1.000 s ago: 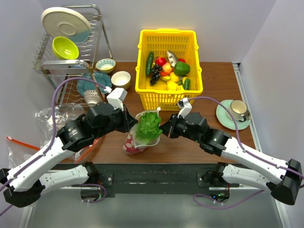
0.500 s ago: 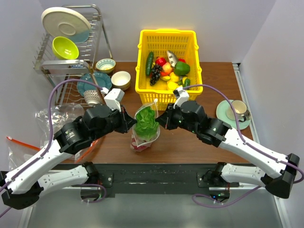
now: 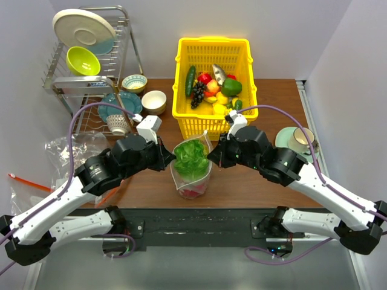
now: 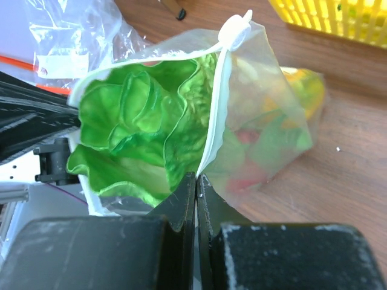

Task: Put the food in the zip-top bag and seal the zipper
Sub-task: Adjust the zipper food storage bag at the center of the board.

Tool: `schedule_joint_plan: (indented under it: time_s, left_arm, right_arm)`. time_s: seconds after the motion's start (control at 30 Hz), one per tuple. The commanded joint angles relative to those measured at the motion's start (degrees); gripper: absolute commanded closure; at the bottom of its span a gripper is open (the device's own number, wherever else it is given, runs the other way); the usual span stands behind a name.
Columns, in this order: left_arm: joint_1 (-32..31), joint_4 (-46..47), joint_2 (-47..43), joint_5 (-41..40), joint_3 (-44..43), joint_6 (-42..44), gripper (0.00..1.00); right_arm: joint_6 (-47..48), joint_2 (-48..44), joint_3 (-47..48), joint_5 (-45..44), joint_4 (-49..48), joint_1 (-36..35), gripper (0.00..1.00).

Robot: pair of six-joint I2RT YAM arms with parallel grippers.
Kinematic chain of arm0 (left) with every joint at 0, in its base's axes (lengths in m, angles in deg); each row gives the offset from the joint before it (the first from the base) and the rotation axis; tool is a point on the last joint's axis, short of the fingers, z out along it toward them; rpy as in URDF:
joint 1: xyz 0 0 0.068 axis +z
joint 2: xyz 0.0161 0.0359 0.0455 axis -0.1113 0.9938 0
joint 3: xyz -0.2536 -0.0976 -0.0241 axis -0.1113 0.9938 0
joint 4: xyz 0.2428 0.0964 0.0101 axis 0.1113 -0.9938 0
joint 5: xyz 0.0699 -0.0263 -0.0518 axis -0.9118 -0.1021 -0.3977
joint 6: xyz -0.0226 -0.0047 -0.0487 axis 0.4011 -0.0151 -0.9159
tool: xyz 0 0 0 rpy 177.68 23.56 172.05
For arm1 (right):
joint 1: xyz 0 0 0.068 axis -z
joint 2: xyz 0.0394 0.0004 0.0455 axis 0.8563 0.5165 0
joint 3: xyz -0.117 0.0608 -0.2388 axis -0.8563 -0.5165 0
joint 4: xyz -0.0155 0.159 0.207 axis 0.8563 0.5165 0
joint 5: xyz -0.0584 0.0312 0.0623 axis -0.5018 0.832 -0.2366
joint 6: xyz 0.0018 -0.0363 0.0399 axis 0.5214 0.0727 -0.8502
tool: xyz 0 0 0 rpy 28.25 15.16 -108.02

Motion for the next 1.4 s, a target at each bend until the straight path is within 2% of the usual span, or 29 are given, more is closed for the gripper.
schedule_joint_plan:
  time_s: [0.0,0.27,0.83,1.03,1.17,1.3,1.37]
  left_arm:
    - [-0.05,4.66,-0.67,-1.86,-2.03,0.83,1.0]
    - [0.04,5.01,1.18,0.68,-1.77,1.27,1.0]
    - [-0.05,1.23,0.3,-1.42,-2.03,2.24,1.0]
    - [0.04,-4.56,1.79,-5.38,-7.56,3.56,1.0]
    - [0.04,-11.14,3.9,-11.16,-11.52,3.82,1.0]
    - [0.04,-18.27,5.22,-17.76,-16.43,3.47,1.0]
    - [0.04,-21.7,5.66,-20.13,-18.71,3.56,1.0]
  right_arm:
    - [2.1,0.57,4.63,-1.6,-0.64,-0.23,1.0]
    - [0.51,-1.36,2.25,-1.69,-5.31,-0.23,1.0]
    - [5.44,1.88,9.28,-10.47,1.28,-0.23,1.0]
    - [6.14,3.99,11.56,-8.99,2.24,-0.23,1.0]
    - [6.84,3.55,10.78,-9.34,1.1,-0.23,1.0]
    - [9.12,5.57,15.69,-13.98,8.38,-0.23,1.0]
    - [9.48,5.23,16.14,-14.26,8.14,-0.23,1.0]
